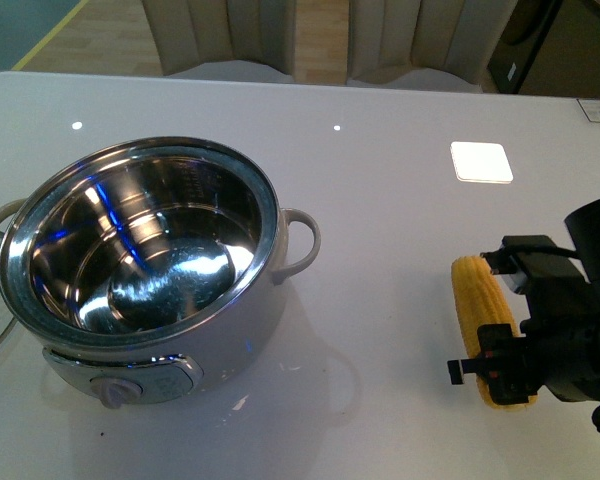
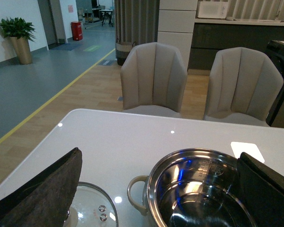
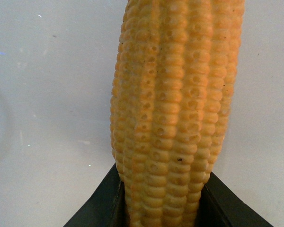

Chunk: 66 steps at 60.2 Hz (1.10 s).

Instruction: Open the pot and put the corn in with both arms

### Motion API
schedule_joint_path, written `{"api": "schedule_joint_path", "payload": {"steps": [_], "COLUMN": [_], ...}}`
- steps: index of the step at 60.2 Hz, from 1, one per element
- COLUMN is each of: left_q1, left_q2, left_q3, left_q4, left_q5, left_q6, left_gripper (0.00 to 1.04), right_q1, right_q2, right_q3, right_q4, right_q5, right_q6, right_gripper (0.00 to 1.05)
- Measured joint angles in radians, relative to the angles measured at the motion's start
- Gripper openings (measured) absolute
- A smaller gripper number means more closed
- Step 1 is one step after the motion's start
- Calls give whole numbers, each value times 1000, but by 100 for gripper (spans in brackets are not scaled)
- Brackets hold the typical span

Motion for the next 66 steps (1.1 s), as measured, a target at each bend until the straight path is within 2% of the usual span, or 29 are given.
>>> {"api": "schedule_joint_path", "payload": {"steps": [17,31,44,66], "left_q1": [0,0,0,0], "left_q2": [0,0,0,0], "left_q3": [0,0,0,0], "left_q4": [0,0,0,0], "left_q5": [0,0,0,0], "left_q6": [0,0,0,0], "left_gripper": [98,98,98,98], "right_q1": [24,152,272,384], "right_q2": [-366,-586,-605,-444], "right_q3": [-67,-20,66,211], "right_q4": [-105,-192,-202,-150], "right_q5": [-80,-114,-115,-146], "right_q6": [30,135,245,414], "right_gripper": [23,23,23,23]}}
